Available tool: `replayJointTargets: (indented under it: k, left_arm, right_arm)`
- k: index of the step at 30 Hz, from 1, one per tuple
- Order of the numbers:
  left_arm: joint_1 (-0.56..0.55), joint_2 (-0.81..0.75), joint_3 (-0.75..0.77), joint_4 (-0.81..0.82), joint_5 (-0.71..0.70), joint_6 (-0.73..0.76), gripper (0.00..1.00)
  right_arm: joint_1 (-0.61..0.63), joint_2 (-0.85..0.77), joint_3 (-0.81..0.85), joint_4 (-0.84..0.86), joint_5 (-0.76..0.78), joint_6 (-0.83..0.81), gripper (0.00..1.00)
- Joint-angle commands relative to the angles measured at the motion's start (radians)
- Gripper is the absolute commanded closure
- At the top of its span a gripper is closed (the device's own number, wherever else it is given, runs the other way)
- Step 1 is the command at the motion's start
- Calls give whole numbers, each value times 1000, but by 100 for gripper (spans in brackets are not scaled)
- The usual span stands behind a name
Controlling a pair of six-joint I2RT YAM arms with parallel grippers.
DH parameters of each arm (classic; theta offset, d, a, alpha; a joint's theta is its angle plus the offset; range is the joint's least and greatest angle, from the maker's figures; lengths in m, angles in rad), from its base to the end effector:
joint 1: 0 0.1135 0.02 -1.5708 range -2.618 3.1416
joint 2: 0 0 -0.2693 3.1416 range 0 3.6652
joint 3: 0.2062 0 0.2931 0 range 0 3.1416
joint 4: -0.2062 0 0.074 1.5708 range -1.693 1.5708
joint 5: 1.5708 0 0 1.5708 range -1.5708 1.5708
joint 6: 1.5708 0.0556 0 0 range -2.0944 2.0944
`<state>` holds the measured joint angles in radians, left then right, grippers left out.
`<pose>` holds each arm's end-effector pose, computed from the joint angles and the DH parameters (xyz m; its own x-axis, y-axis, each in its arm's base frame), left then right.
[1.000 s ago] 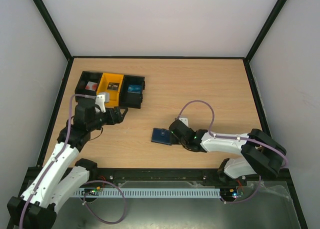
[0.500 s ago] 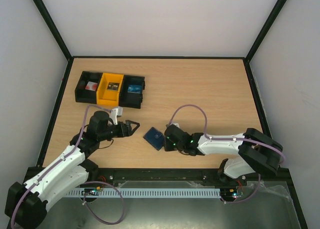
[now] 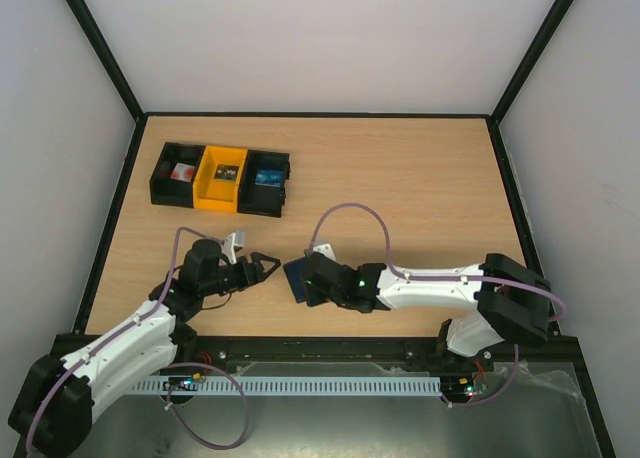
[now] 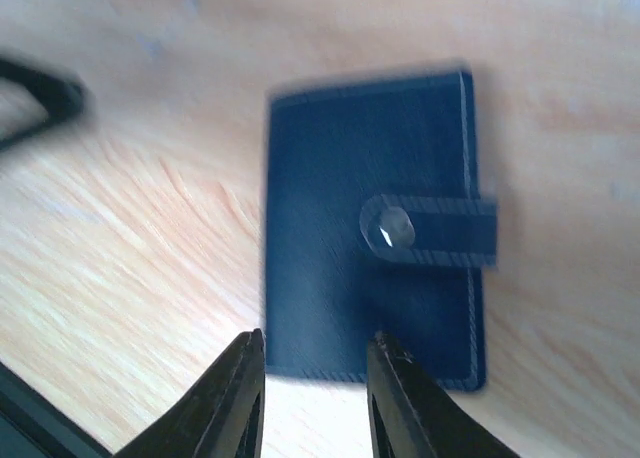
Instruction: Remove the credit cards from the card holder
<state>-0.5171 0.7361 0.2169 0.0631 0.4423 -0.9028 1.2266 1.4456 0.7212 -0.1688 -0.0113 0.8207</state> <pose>0.1715 -0.1249 0.1493 -0.8501 -0.3327 -0.4081 0.1831 0.5399 -0.8216 0.1081 0.3036 0.1345 -0.8696 -0.2580 -0.4209 -0.4510 0.7620 0.4647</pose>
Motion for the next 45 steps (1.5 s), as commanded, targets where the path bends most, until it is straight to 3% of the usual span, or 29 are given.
replayJointTargets:
  k: [1,6,14,26,31,38,45]
  left_arm:
    - [-4,44,-65,170,70,-144,24]
    - [-4,38,-67,138,57,-153,24]
    - [-8,-95,-39,-40,-68,-99,25]
    - [-8,-65,-61,-3,-44,-111,25]
    - [-8,-67,-61,-7,-49,-115,26]
    - [-8,-53,-61,25,-9,-142,29]
    - [-8,-27,-52,39,5,-142,30]
  right_arm:
    - [2,89,170,-112,168,-41,72]
    - [2,190,235,-131,228,-31,73]
    - [2,279,284,-180,286,-32,73]
    - [2,340,273,-170,287,-38,73]
    - [2,355,266,-172,295,-39,78]
    - [2,351,244,-143,282,-42,97]
    - [2,308,220,-89,244,-43,98]
